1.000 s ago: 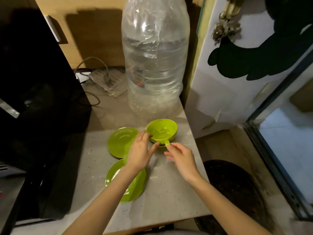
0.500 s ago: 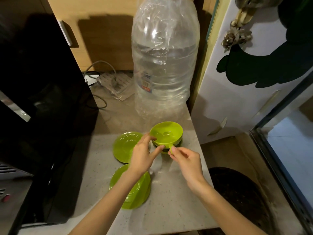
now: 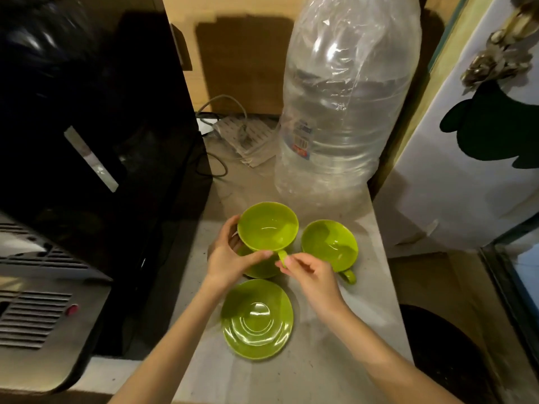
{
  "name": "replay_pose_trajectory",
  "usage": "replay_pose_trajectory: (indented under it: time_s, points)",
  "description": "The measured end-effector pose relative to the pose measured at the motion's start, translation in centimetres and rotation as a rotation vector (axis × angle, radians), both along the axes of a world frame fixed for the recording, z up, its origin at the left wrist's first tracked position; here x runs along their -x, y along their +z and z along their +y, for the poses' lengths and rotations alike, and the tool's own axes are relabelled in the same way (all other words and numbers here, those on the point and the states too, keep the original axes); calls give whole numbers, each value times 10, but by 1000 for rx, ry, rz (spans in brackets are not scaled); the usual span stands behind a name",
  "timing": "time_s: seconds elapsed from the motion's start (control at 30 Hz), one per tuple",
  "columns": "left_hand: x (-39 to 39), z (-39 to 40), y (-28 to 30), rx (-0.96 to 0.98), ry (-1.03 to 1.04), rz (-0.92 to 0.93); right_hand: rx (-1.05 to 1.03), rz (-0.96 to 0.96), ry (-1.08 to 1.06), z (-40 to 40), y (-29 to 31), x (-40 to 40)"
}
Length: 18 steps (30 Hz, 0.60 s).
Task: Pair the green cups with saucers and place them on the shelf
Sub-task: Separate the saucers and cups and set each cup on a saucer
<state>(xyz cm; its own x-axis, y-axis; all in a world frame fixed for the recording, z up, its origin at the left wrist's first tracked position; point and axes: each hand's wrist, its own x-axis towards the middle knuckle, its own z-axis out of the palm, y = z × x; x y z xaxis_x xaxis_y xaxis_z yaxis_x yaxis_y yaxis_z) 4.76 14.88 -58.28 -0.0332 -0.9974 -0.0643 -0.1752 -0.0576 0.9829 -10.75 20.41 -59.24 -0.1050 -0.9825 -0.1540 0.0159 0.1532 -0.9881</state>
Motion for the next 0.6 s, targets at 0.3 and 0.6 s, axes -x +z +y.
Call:
replay_pose_trajectory:
  time_s: [0.3, 0.6]
  points:
    - [-7, 5, -16, -63, 10, -122, -46, 193, 43, -4, -21, -3]
    - [-2, 14, -22, -15, 75, -164, -65, 226, 24, -6, -26, 1]
